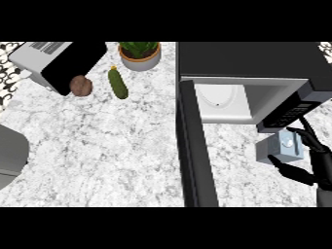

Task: Pick up the milk, place it into the microwave and close the microwave

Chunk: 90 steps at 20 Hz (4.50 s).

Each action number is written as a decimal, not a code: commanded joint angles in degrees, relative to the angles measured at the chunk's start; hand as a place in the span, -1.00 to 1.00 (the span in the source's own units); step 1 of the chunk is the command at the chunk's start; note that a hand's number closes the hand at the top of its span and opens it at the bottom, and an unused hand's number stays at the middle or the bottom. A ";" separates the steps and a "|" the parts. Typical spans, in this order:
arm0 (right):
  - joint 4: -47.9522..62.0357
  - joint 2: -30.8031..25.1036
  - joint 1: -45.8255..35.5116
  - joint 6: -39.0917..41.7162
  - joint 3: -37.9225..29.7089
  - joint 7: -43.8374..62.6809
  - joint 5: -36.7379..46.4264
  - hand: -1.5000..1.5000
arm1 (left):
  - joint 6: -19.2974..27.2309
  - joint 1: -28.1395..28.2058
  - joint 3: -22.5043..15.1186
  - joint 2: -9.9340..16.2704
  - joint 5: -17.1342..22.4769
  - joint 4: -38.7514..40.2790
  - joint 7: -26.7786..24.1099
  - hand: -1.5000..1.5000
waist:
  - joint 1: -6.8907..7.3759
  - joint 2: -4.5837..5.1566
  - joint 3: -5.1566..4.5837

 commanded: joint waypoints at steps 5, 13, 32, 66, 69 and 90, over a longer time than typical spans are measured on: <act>10.56 -1.59 -5.92 -1.36 0.60 -4.85 2.93 1.00 | 0.73 0.83 -0.09 -0.22 3.61 -4.83 1.77 -1.00 | 0.63 1.34 1.10; 12.66 2.78 -4.34 3.78 1.12 -13.30 -1.07 1.00 | -2.76 1.83 4.24 0.98 7.36 -4.33 0.57 -1.00 | 1.04 1.33 1.16; -8.80 9.22 -2.95 4.32 8.81 1.35 -4.72 1.00 | 0.08 1.92 4.80 -0.21 8.30 -5.14 3.39 -1.00 | -0.37 1.05 1.01; 35.37 4.16 -47.87 -36.58 2.73 8.10 12.94 1.00 | -6.60 -5.27 9.57 1.22 10.01 3.39 1.59 -1.00 | 5.03 3.62 1.23; 37.23 2.59 -49.32 -38.19 2.63 7.38 13.68 1.00 | -7.00 -6.19 11.38 2.92 11.20 5.46 1.95 -1.00 | 5.25 3.69 1.21; 44.44 0.76 -50.95 -44.07 4.40 9.14 18.21 -1.00 | -8.74 -9.55 9.15 4.11 6.17 8.79 2.12 -1.00 | 6.91 4.35 1.37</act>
